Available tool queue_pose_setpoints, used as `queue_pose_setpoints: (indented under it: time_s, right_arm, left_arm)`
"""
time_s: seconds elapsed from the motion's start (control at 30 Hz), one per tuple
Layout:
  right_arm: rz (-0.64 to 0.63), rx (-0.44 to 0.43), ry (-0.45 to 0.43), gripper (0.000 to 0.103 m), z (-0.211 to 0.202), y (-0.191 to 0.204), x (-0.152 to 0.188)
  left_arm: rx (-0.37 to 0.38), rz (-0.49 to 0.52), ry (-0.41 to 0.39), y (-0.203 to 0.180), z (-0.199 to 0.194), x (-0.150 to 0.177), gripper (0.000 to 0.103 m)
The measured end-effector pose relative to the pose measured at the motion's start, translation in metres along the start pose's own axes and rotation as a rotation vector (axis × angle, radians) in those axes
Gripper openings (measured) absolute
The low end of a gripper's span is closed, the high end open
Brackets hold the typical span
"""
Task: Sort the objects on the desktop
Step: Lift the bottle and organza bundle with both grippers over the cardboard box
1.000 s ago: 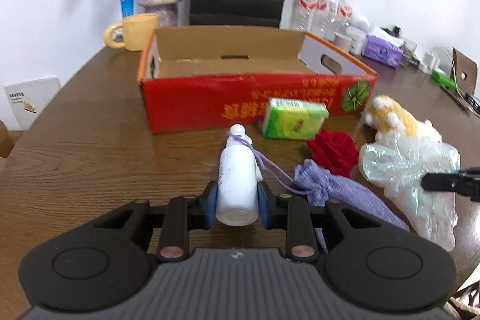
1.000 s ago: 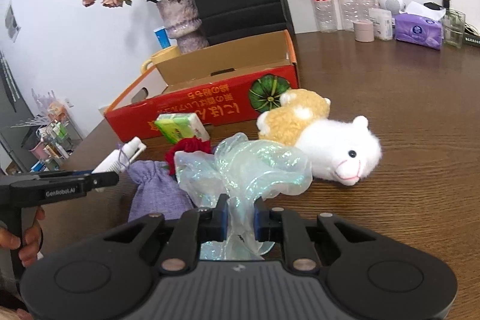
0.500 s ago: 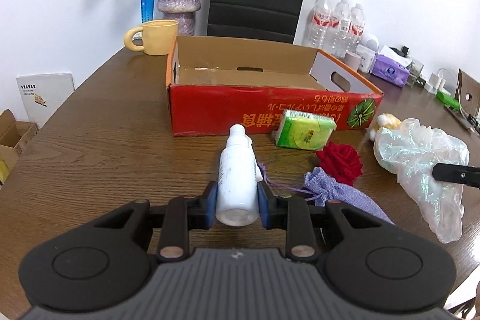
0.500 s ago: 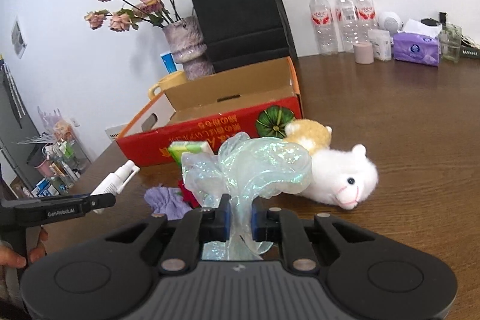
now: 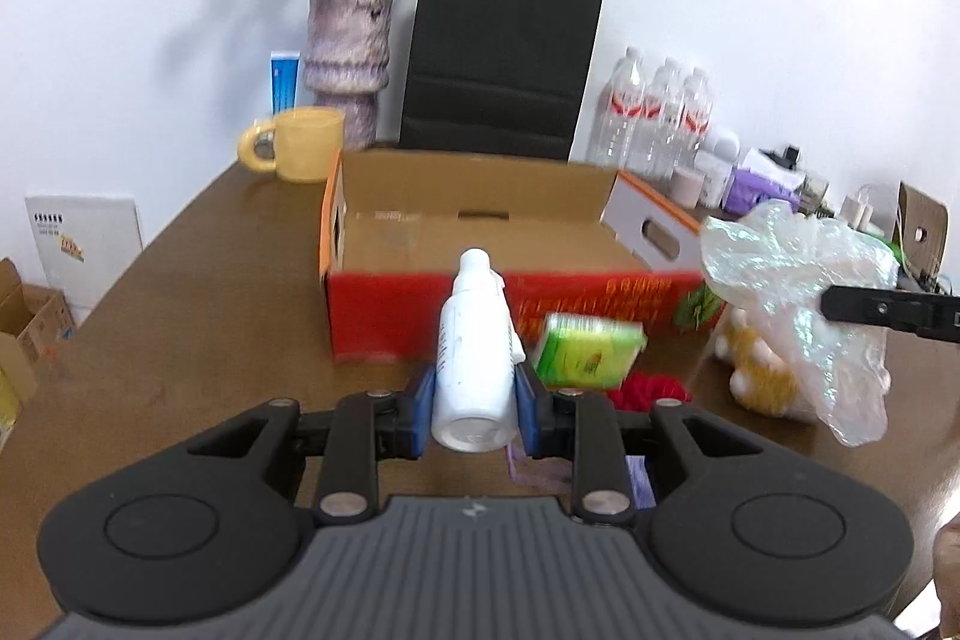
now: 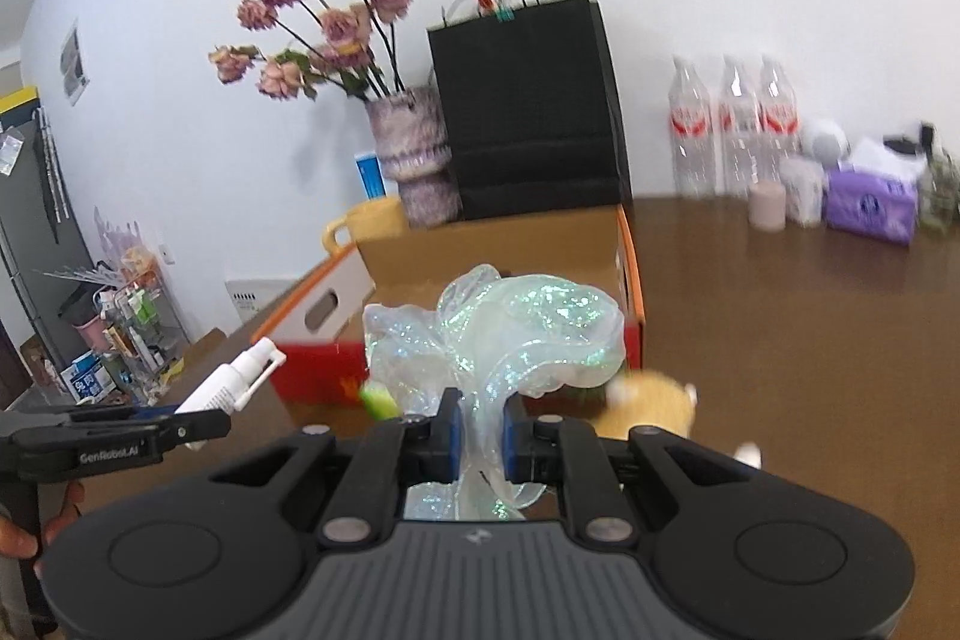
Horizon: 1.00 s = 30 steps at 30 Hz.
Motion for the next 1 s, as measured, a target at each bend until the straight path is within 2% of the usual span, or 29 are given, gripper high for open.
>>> queue_pose_setpoints:
  time_s: [0.13,0.3,0.53,0.7,0.83,0.93,1.0]
  right_arm:
    - [-0.042,-0.022,-0.039,0.012,0.020,0.009,-0.020]
    - [-0.058,-0.049,-0.070,0.012,0.058,0.021,-0.046]
    - [-0.003,-0.027,-0.033,0.012,0.136,0.023,-0.065]
    - [0.051,-0.008,0.000,0.012,0.192,0.022,-0.074]
    - [0.137,0.002,0.048,0.012,0.232,0.013,-0.060]
    - [0.155,0.023,0.093,0.012,0.256,0.012,-0.052]
    - [0.165,0.024,0.115,0.012,0.268,0.013,-0.046]
  left_arm:
    - [0.014,-0.012,-0.040,0.001,0.014,-0.023,0.028]
    - [0.020,-0.093,-0.070,0.011,0.046,-0.059,0.028]
    - [0.002,-0.127,-0.096,0.014,0.102,-0.099,0.028]
    - [-0.049,-0.215,-0.073,0.031,0.152,-0.102,0.028]
    - [-0.065,-0.283,-0.009,0.043,0.189,-0.094,0.028]
    - [-0.061,-0.323,0.021,0.051,0.207,-0.089,0.028]
    - [-0.083,-0.335,0.042,0.057,0.217,-0.083,0.028]
Point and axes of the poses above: each gripper's, at about its wrist camera, not at the fingertips, and z roughly the way its jaws point, y to its left, x to its underside, the point moved 4 cm from there along z, roughly the way its jaws point, and after that the axes turned 15 degrees about -y, right-handed, at the moved point
